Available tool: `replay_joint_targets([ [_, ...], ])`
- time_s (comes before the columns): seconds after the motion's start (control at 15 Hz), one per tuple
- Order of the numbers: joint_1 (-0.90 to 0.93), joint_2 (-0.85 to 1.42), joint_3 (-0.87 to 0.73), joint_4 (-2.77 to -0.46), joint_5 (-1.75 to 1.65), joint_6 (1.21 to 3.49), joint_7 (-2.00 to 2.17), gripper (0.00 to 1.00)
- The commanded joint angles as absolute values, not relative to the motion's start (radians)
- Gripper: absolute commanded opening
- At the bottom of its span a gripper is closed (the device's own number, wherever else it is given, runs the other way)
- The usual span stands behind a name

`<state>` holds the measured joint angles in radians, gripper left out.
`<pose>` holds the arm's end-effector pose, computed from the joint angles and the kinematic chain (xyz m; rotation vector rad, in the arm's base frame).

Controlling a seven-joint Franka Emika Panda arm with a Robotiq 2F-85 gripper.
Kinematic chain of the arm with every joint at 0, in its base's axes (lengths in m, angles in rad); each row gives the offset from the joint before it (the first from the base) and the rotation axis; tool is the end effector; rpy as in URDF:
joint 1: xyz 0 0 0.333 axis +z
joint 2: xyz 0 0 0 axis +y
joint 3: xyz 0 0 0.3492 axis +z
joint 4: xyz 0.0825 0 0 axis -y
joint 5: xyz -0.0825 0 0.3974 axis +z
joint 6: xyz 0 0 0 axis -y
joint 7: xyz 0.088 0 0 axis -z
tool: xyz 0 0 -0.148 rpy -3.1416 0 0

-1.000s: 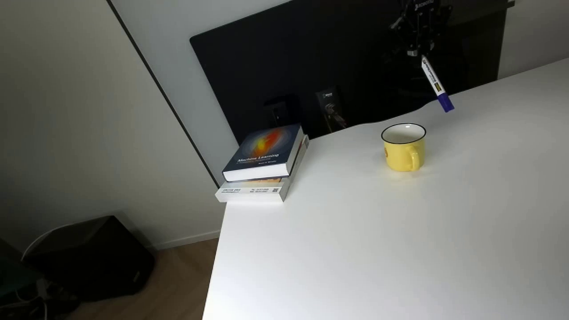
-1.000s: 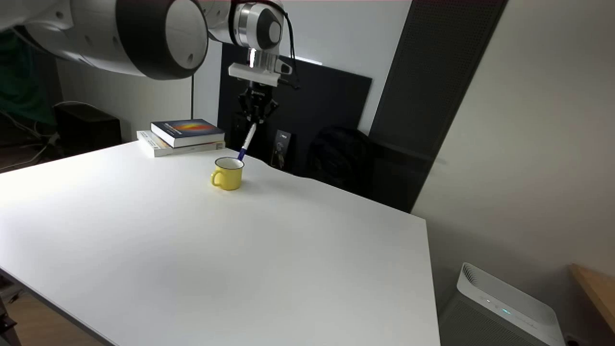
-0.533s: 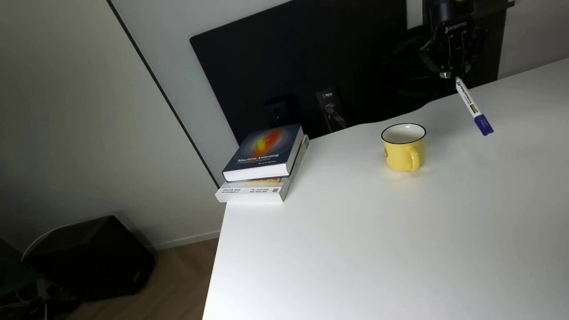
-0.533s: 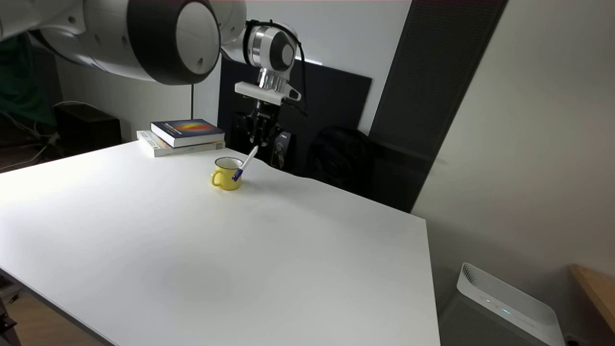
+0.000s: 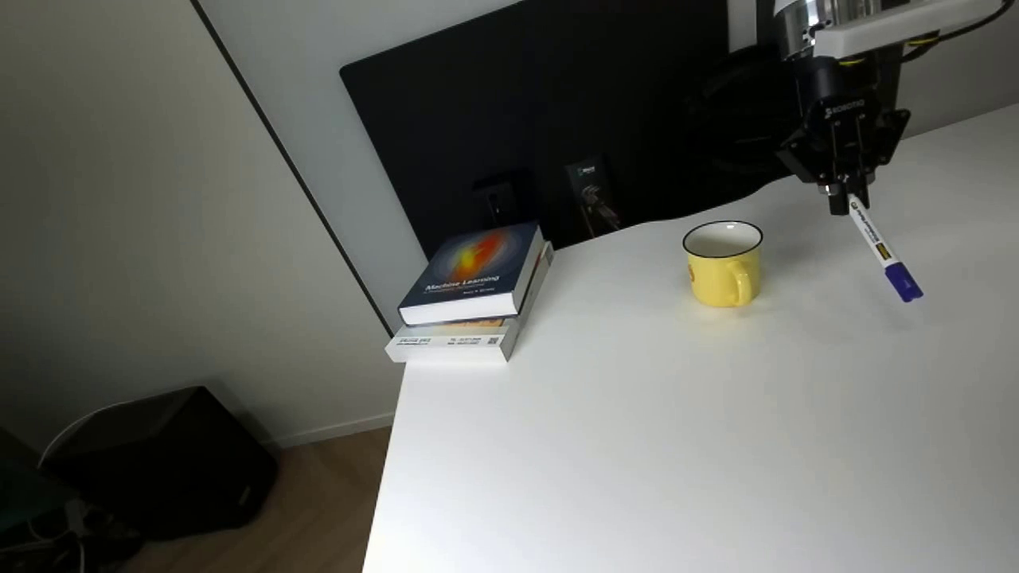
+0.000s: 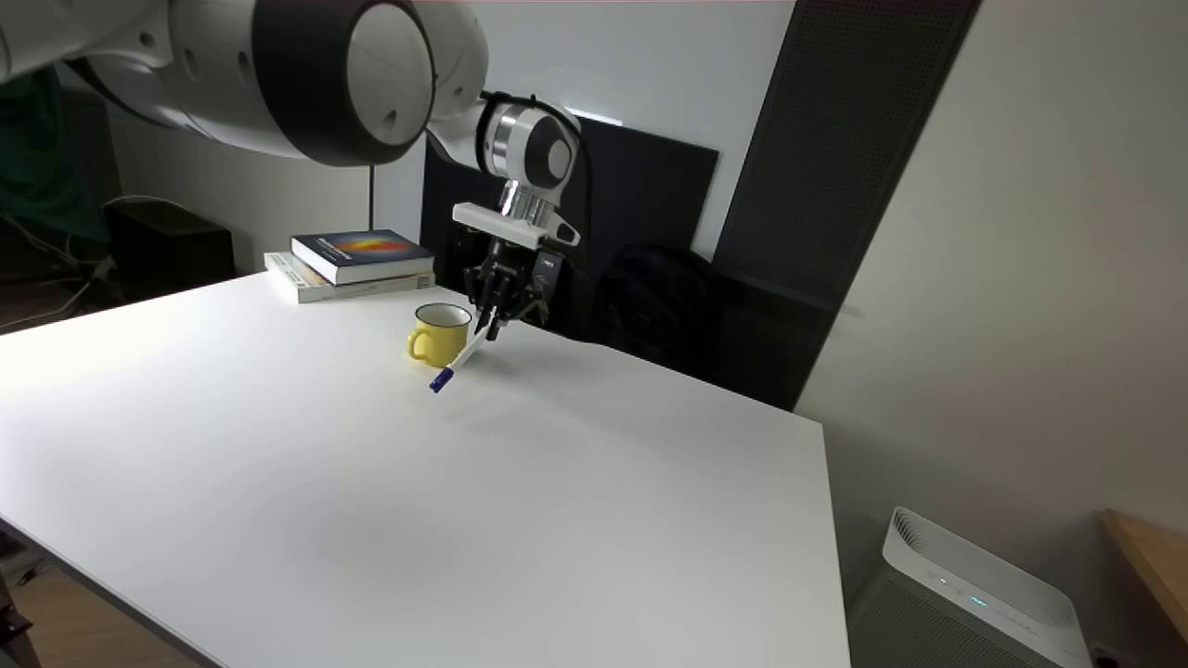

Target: Take the marker from the cup and put it on the table

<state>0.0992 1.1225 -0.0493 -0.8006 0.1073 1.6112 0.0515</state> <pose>0.7875 0.0702 0.1831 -3.0623 0.0028 0.4845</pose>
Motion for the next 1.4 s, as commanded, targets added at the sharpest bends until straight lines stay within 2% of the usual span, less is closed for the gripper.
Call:
replay_joint_targets([
  [0.0,0.092,1.067,-0.049,-0.947,0.138,1.661,0.095,0.05],
  [0.67,0.099,1.001,-0.057,-1.247,0.158,1.802,0.105,0.05],
  [0.73,0.100,0.990,-0.058,-1.269,0.157,1.814,0.107,0.44],
  [0.8,0.083,0.982,-0.030,-1.284,0.132,1.822,0.121,0.44],
  [0.87,0.083,0.971,-0.029,-1.302,0.130,1.831,0.123,0.49],
  [1.33,0.109,0.836,-0.018,-1.466,0.098,1.957,0.108,0.96],
])
